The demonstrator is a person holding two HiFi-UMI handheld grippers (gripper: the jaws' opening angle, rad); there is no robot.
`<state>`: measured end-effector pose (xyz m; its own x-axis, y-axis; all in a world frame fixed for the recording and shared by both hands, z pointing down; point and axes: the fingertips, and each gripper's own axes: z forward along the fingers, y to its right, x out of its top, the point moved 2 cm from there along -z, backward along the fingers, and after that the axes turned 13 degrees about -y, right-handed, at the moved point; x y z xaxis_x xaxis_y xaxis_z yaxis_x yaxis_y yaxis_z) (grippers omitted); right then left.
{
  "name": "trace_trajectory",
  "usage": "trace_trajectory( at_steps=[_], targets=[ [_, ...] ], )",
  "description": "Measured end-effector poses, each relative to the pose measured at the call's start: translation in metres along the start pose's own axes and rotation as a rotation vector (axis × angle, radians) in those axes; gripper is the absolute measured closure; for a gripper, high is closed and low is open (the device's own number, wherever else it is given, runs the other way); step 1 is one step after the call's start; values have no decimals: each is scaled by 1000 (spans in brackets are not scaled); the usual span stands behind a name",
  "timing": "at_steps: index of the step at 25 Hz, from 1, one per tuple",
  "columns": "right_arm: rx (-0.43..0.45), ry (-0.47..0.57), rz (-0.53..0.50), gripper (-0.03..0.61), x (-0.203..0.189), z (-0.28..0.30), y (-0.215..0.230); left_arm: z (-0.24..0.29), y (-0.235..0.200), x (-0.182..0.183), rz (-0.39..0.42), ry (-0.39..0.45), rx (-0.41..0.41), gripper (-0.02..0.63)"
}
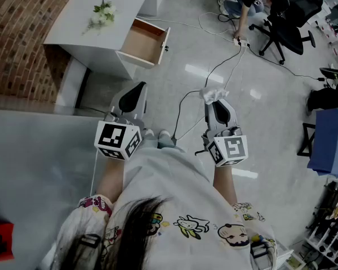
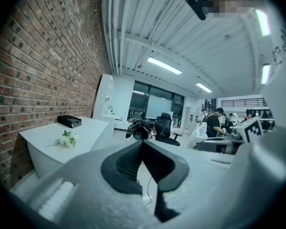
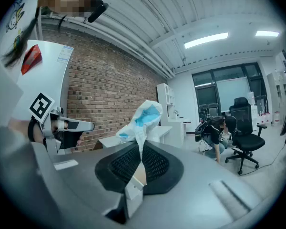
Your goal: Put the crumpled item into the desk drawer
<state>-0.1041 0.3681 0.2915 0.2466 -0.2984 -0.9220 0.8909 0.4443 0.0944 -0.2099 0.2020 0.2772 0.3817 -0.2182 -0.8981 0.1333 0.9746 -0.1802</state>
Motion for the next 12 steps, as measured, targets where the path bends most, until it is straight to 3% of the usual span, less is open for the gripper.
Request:
trace_trajectory(
  at_steps=[12],
  targets=[
    [11, 27, 44, 563, 4, 0, 27, 5, -3, 7, 2, 5, 86, 612]
  ],
)
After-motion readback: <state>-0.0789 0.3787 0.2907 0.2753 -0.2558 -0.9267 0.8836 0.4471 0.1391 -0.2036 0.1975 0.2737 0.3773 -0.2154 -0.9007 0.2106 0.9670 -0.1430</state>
